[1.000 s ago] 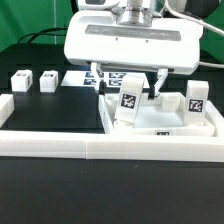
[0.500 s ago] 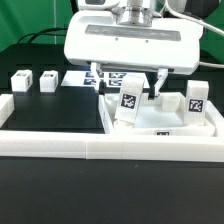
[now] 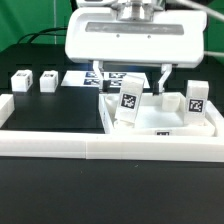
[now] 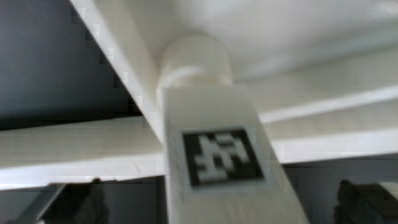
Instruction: Assemble square table
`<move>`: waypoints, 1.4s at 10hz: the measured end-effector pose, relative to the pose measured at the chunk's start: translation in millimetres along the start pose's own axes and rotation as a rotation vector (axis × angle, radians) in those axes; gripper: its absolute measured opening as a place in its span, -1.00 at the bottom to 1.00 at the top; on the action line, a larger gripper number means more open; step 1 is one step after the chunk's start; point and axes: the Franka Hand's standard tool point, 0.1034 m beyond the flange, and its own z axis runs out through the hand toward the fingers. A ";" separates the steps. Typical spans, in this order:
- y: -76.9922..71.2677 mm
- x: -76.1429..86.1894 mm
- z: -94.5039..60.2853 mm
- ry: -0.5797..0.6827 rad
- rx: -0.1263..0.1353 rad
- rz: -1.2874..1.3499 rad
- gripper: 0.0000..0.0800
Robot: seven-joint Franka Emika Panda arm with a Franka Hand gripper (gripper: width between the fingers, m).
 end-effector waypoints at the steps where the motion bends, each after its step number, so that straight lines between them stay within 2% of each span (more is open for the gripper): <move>1: -4.2 2.5 1.5 -0.109 0.032 0.025 0.62; 3: -1.3 3.2 3.5 -0.271 0.065 0.040 0.62; 4: 0.3 6.0 3.1 -0.336 0.069 0.040 0.62; 5: 3.1 7.7 4.1 -0.365 0.062 0.038 0.62; 6: 5.5 2.9 5.9 -0.389 0.040 0.045 0.62; 7: 2.5 -0.8 6.1 -0.397 0.002 0.048 0.62; 10: 4.4 -8.4 9.3 -0.406 -0.012 0.050 0.62; 11: 4.2 -8.5 9.3 -0.407 -0.015 0.065 0.52; 13: 4.1 -8.6 9.4 -0.407 -0.021 0.103 -0.20; 14: 3.7 -8.7 9.5 -0.406 -0.034 0.172 -0.20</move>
Offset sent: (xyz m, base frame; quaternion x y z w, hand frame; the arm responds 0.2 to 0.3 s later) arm 0.0114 -0.0107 0.0019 -0.0032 -0.2062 -0.0021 0.9785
